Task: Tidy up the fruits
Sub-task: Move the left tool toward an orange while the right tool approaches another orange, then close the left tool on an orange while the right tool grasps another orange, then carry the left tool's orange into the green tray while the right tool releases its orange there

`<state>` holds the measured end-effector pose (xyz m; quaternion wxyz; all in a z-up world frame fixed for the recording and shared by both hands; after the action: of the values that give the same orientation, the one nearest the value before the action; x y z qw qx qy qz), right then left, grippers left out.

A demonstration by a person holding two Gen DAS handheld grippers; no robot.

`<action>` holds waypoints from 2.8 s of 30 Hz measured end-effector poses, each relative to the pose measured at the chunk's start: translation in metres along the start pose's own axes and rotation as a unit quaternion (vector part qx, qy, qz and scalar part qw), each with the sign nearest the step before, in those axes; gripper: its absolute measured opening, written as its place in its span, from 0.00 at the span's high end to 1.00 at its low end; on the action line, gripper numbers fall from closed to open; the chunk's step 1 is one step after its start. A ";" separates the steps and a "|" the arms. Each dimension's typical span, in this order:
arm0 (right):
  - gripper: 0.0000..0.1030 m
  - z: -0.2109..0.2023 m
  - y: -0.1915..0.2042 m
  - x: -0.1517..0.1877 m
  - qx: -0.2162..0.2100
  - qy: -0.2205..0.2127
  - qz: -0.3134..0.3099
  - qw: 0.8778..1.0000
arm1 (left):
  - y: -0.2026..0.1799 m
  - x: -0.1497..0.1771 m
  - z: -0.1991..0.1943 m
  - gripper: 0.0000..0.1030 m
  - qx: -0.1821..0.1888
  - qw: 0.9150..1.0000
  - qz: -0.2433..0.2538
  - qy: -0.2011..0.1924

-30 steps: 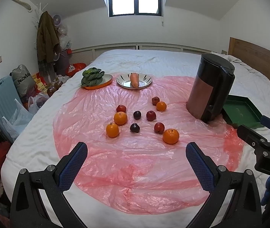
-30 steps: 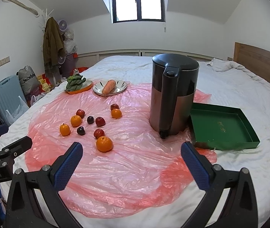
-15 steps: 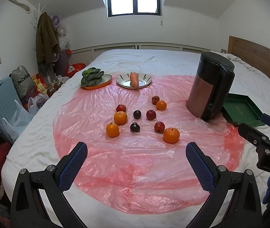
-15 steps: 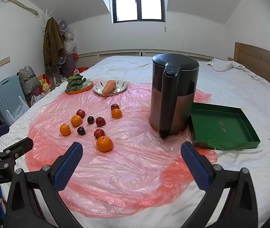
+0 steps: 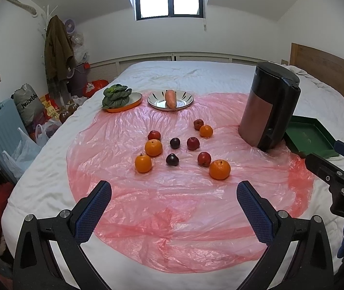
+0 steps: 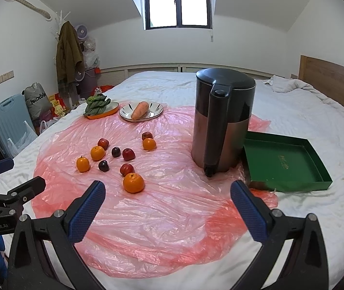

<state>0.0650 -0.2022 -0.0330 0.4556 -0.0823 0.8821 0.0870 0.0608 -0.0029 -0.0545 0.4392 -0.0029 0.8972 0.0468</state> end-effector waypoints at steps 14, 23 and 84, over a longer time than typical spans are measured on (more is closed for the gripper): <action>0.00 0.043 0.020 0.007 -0.039 0.022 -0.034 0.998 | 0.055 0.016 0.039 0.01 -0.004 0.998 -0.056 0.037; 0.00 0.098 0.038 0.013 -0.090 0.070 -0.059 0.992 | 0.056 0.014 0.094 0.02 0.004 0.995 -0.058 0.080; 0.51 0.089 -0.085 0.036 -0.097 0.101 0.030 0.990 | -0.028 -0.018 0.099 0.67 0.129 0.988 0.018 0.088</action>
<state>0.1341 -0.2672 -0.1196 0.3517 -0.1080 0.9130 0.1765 0.1510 -0.0232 -0.1032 0.3545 0.0660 0.9307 -0.0614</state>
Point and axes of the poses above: each gripper's, at about its wrist camera, not at the fingertips, and z roughly the way its jaws point, y to its left, x to its underside, the point moved 7 cm from there along z, roughly the way its jaws point, and after that the axes turned 5 degrees about -x, right-handed, at the moved point
